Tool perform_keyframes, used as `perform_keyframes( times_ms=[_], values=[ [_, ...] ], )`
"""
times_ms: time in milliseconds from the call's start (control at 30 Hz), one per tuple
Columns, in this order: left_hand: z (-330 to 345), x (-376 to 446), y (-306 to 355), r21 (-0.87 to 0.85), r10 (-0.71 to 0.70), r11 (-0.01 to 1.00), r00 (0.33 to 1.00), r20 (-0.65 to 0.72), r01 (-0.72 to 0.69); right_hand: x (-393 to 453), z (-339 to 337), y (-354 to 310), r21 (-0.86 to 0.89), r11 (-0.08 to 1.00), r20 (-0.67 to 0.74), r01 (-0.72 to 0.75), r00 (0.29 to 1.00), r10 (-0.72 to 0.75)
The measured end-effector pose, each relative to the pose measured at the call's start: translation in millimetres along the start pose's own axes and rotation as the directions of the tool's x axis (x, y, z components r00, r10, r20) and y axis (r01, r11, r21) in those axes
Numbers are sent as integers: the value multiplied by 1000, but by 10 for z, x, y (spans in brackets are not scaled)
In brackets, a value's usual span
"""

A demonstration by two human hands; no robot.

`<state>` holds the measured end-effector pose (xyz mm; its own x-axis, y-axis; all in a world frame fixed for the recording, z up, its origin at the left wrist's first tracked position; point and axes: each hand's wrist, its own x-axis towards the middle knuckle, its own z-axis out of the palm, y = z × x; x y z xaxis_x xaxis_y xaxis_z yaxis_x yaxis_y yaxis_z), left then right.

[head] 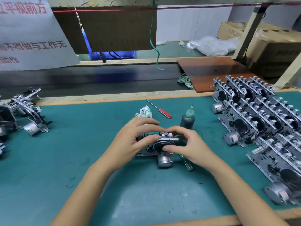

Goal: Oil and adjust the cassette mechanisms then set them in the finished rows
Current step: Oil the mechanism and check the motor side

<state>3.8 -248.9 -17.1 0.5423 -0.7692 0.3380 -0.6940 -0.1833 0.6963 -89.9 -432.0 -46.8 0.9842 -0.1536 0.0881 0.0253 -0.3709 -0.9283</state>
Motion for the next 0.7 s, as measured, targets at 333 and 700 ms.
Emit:
perform_keyframes(
  times_ms=[333, 700],
  values=[
    [81, 20, -49, -63, 13, 998, 999, -48, -16, 21, 35, 54, 79, 997, -31, 15, 999, -13],
    [94, -9, -75, -86, 30, 996, 997, -65, -35, -115, -11, 31, -288, 953, -80, 91, 990, -119]
  ],
)
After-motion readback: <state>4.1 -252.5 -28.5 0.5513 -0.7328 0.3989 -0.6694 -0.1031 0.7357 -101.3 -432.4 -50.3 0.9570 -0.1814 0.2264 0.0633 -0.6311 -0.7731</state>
